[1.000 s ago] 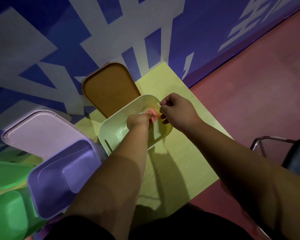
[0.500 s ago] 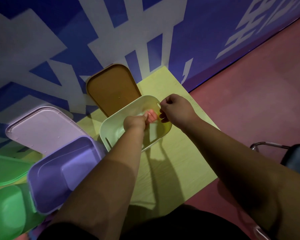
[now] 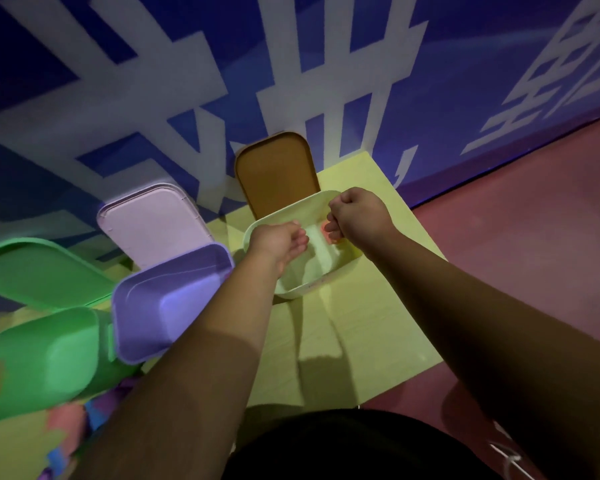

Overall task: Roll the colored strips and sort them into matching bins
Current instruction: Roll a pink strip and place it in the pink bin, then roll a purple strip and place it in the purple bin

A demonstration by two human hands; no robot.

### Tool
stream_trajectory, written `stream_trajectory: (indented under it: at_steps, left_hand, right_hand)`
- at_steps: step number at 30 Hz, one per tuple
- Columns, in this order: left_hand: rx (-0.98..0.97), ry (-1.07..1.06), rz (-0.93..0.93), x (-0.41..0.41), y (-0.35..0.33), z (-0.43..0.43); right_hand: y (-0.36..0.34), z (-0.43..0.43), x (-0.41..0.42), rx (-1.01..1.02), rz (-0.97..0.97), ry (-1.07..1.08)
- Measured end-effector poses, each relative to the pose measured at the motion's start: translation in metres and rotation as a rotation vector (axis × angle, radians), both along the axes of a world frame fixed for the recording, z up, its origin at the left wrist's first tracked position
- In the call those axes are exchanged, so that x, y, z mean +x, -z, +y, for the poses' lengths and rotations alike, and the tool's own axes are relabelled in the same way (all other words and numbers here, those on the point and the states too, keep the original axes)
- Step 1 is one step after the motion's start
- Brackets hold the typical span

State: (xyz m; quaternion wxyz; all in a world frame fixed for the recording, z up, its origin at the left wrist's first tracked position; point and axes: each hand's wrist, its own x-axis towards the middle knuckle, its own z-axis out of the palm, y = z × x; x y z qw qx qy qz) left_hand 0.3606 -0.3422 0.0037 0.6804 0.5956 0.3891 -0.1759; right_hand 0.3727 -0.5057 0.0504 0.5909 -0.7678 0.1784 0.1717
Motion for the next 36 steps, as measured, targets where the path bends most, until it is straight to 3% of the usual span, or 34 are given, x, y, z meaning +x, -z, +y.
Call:
stream_trajectory:
  at_steps: [4,8,18,27,36]
  left_hand:
    - [-0.005,-0.002,-0.066,-0.024,-0.027,0.036]
    - [0.035,-0.058,-0.119,-0.058,-0.043,0.084]
    - [0.088,-0.417,-0.162,-0.187,-0.051,0.211]
    - [0.159,-0.699,-0.061,-0.318,-0.020,0.278]
    - [0.230,-0.749,0.110,-0.402,0.048,0.309]
  right_hand:
    - [-0.021,0.038,-0.014,0.081,0.021,-0.079]
    - [-0.029,0.081,-0.035,-0.012,-0.069,-0.254]
    - [-0.011,0.208,-0.124,-0.004,-0.075,-0.557]
    - [0.030,0.302,-0.221,-0.001,0.008,-0.981]
    - [0.074,0.347,-0.280,-0.176,0.009,-1.154]
